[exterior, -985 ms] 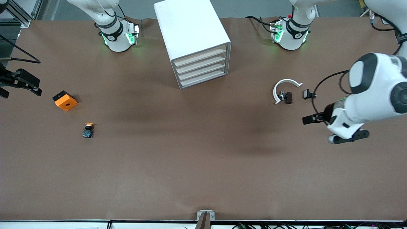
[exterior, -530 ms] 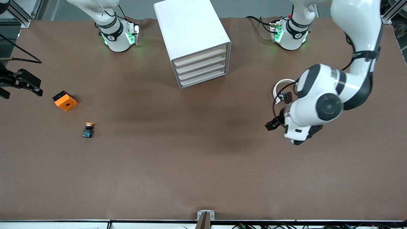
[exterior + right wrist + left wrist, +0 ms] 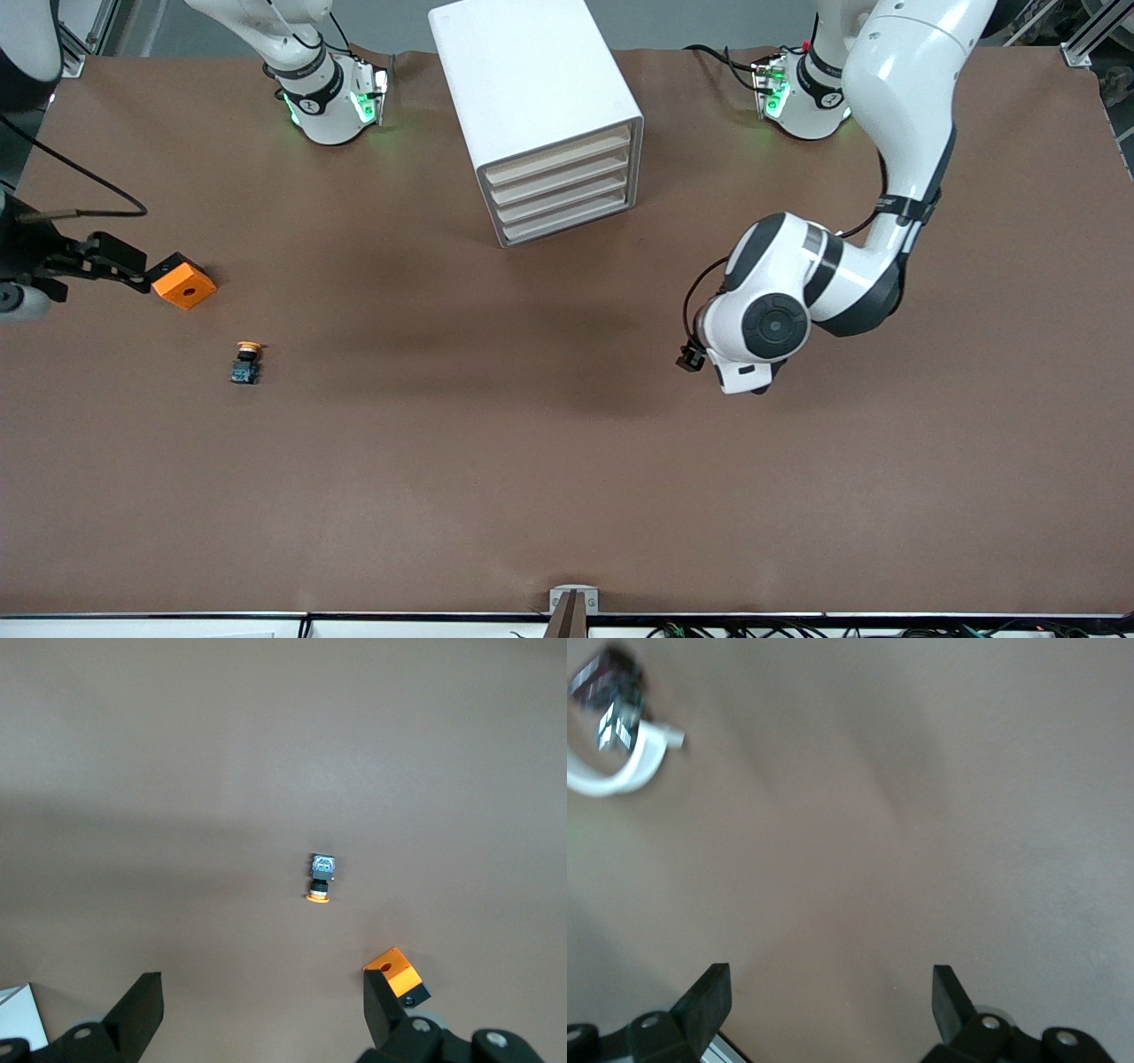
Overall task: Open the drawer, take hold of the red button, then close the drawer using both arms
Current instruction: 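Grasp the drawer handle with the left gripper while the right gripper approaches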
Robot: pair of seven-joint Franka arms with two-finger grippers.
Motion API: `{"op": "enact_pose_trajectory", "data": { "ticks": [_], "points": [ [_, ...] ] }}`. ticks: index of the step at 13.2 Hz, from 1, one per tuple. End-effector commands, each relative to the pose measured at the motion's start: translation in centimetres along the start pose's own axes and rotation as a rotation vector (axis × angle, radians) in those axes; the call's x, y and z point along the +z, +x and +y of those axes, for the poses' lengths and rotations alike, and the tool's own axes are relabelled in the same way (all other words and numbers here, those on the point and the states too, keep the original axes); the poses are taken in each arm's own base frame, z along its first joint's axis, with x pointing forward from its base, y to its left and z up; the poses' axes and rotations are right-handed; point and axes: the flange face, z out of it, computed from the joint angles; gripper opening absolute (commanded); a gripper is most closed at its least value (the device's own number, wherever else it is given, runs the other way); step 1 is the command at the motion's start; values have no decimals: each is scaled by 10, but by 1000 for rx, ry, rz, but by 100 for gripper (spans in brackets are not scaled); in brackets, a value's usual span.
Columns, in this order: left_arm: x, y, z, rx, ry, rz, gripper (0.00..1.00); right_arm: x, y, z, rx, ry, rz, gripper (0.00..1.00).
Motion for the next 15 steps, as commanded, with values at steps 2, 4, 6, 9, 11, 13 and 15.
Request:
{"op": "enact_pose_trajectory", "data": {
  "ticks": [2, 4, 6, 9, 11, 13, 15],
  "points": [
    [17, -16, 7, -283, 59, -126, 100, 8, 2, -6, -15, -6, -20, 100],
    [19, -22, 7, -348, 87, -195, 100, 16, 3, -13, -18, 3, -35, 100],
    [26, -30, 6, -384, 141, -302, 100, 21, 5, -36, -50, 3, -54, 100],
    [49, -49, 5, -405, 211, -337, 100, 25, 1, -80, 62, -11, -94, 100],
    [63, -58, 2, -448, 272, -330, 100, 25, -6, -116, 158, -27, -125, 100],
    [71, -69, -4, -490, 362, -367, 100, 24, -12, -154, 197, -41, -133, 100],
    [79, -80, -10, -565, 457, -382, 100, 22, -21, -195, 272, -62, -138, 100]
  ]
}}
